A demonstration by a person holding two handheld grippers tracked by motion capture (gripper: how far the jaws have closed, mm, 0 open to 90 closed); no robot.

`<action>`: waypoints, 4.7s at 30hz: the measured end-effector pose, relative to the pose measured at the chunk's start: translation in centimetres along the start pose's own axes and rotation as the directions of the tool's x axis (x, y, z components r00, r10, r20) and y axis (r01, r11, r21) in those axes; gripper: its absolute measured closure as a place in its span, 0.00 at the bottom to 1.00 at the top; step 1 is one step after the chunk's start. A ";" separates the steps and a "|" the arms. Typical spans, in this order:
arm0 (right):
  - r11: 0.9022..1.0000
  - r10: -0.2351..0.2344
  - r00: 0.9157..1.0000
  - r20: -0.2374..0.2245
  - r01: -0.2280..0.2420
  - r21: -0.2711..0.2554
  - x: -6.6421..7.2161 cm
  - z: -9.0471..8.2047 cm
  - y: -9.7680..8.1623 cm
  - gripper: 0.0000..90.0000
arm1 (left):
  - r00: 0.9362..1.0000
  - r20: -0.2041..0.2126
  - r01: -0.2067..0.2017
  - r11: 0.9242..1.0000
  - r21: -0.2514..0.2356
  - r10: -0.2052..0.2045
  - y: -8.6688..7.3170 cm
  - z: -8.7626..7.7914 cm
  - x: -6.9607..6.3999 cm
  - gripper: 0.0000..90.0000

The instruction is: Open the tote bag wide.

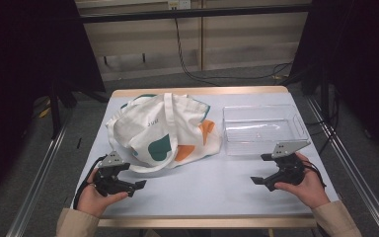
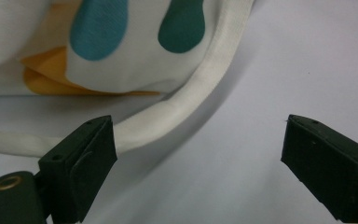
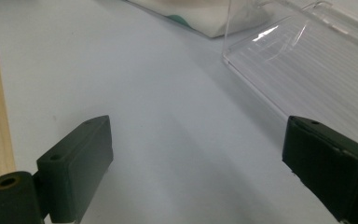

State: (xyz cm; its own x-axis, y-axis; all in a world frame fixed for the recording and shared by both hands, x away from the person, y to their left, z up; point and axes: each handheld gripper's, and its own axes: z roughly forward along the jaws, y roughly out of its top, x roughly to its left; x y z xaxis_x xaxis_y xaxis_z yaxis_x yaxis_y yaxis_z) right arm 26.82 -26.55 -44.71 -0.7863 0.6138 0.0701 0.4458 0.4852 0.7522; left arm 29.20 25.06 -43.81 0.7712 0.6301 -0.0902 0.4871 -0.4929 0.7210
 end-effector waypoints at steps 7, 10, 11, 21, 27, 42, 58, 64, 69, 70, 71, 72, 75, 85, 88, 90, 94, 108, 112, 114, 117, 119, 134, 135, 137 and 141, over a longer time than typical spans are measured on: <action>1.000 -0.009 1.000 -0.004 0.009 -0.002 -0.2 -0.2 1.3 0.09 | 1.000 -0.017 -0.017 1.000 0.014 0.017 1.3 -0.4 0.4 0.12; 1.000 -0.007 1.000 -0.014 0.007 -0.008 -0.1 -0.1 1.8 0.10 | 1.000 -0.028 -0.007 1.000 0.014 0.008 1.8 -0.6 0.7 0.13; 1.000 -0.007 1.000 -0.017 0.007 -0.008 0.0 -0.1 2.0 0.10 | 0.999 -0.035 -0.008 1.000 0.018 0.009 1.9 -0.8 0.8 0.13; 0.999 -0.028 0.999 -0.031 0.028 -0.015 0.3 0.4 4.2 0.13 | 0.997 -0.074 0.027 1.000 -0.014 -0.028 2.9 -2.3 2.1 0.16; 0.999 -0.042 0.997 -0.058 0.041 -0.013 0.8 1.3 5.3 0.14 | 0.996 -0.089 0.012 1.000 0.006 -0.012 3.6 -2.3 2.3 0.21; 0.999 -0.049 0.995 -0.088 0.049 -0.002 1.2 2.4 5.9 0.13 | 0.989 -0.126 0.073 0.997 -0.010 -0.074 4.1 -4.5 3.4 0.26; 0.998 -0.058 0.992 -0.110 0.057 -0.008 1.2 2.3 6.2 0.14 | 0.969 -0.166 0.177 0.982 -0.061 -0.185 4.4 -3.0 6.7 0.55; 0.998 -0.059 0.992 -0.114 0.059 -0.006 1.2 2.6 6.5 0.13 | 0.976 -0.137 0.162 0.985 -0.055 -0.168 5.0 -2.9 5.9 0.87; 0.998 -0.068 0.991 -0.115 0.068 -0.004 1.6 3.2 7.1 0.14 | 0.993 -0.077 0.091 0.995 -0.043 -0.094 5.3 -2.1 3.7 0.90; 0.998 -0.070 0.990 -0.119 0.070 -0.008 1.7 3.3 7.2 0.14 | 0.994 -0.071 0.086 0.996 -0.037 -0.088 5.3 -1.9 3.4 0.90; 0.997 -0.071 0.990 -0.119 0.071 -0.006 1.8 3.5 7.3 0.14 | 0.994 -0.071 0.086 0.996 -0.037 -0.088 5.3 -1.9 3.4 0.90; 0.998 -0.068 0.990 -0.123 0.068 -0.005 2.0 3.7 7.5 0.14 | 0.994 -0.065 0.080 0.996 -0.035 -0.083 5.2 -1.7 3.0 0.90; 0.996 -0.085 0.988 -0.126 0.086 -0.001 2.4 4.4 8.1 0.16 | 0.997 -0.053 0.053 0.998 -0.030 -0.055 4.9 -1.1 2.2 0.90; 0.996 -0.074 0.990 -0.122 0.069 -0.051 2.9 6.8 10.8 0.27 | 1.000 -0.004 0.026 0.999 -0.020 -0.027 4.3 -0.7 1.0 0.91; 0.995 -0.085 0.987 -0.133 0.076 -0.068 3.1 7.5 11.9 0.29 | 1.000 0.003 0.001 1.000 0.001 -0.001 4.3 -0.3 0.5 0.91; 0.995 -0.091 0.988 -0.122 0.084 -0.062 3.3 8.1 12.6 0.30 | 1.000 0.005 -0.005 1.000 -0.001 0.005 4.3 -0.2 0.3 0.91; 0.994 -0.090 0.990 -0.106 0.083 -0.067 3.4 9.4 14.0 0.34 | 1.000 0.002 -0.009 1.000 -0.001 0.009 4.1 -0.1 0.2 0.92; 0.992 -0.096 0.992 -0.078 0.088 -0.091 3.8 11.5 16.8 0.38 | 0.998 0.062 -0.032 0.998 0.060 0.028 3.2 1.4 -0.8 0.93; 0.992 -0.095 0.991 -0.093 0.085 -0.098 4.1 11.2 16.8 0.43 | 0.998 0.055 -0.019 0.998 0.063 0.016 2.5 1.3 -0.7 0.93; 0.992 -0.085 0.991 -0.107 0.074 -0.103 4.2 11.1 16.9 0.43 | 0.999 0.050 -0.019 0.998 0.064 0.016 2.3 1.2 -0.7 0.93; 0.991 -0.084 0.992 -0.097 0.073 -0.115 4.4 10.9 17.2 0.42 | 0.999 0.052 -0.020 0.997 0.071 0.016 1.9 1.1 -0.6 0.93; 0.991 -0.073 0.993 -0.088 0.062 -0.117 4.5 11.0 17.7 0.42 | 0.999 0.048 -0.025 0.997 0.074 0.021 1.7 1.1 -0.7 0.93; 0.994 -0.086 0.990 -0.114 0.077 -0.082 4.3 14.8 19.0 0.76 | 0.999 0.054 0.004 0.999 0.041 -0.006 1.3 0.6 0.1 0.92; 0.994 -0.061 0.987 -0.146 0.047 -0.100 4.2 14.7 18.8 0.80 | 0.999 0.054 0.004 0.999 0.041 -0.006 1.3 0.6 0.1 0.92; 0.992 -0.057 0.981 -0.186 0.036 -0.117 4.0 14.5 18.6 0.97 | 0.999 0.054 0.004 0.999 0.036 -0.006 1.4 0.6 0.3 0.92; 0.993 -0.069 0.975 -0.210 0.048 -0.106 3.9 14.0 18.2 0.98 | 1.000 0.021 0.021 1.000 0.007 -0.021 1.5 0.3 0.5 0.83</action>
State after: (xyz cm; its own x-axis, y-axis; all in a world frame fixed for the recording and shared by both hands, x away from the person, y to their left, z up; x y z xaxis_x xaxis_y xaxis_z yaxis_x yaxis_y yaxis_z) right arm 37.80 -6.60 -39.91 -0.8873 0.4347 0.1537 0.3601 0.4450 0.8199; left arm 30.46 24.42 -42.99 0.7692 0.6276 -0.1200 0.5061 -0.4837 0.7140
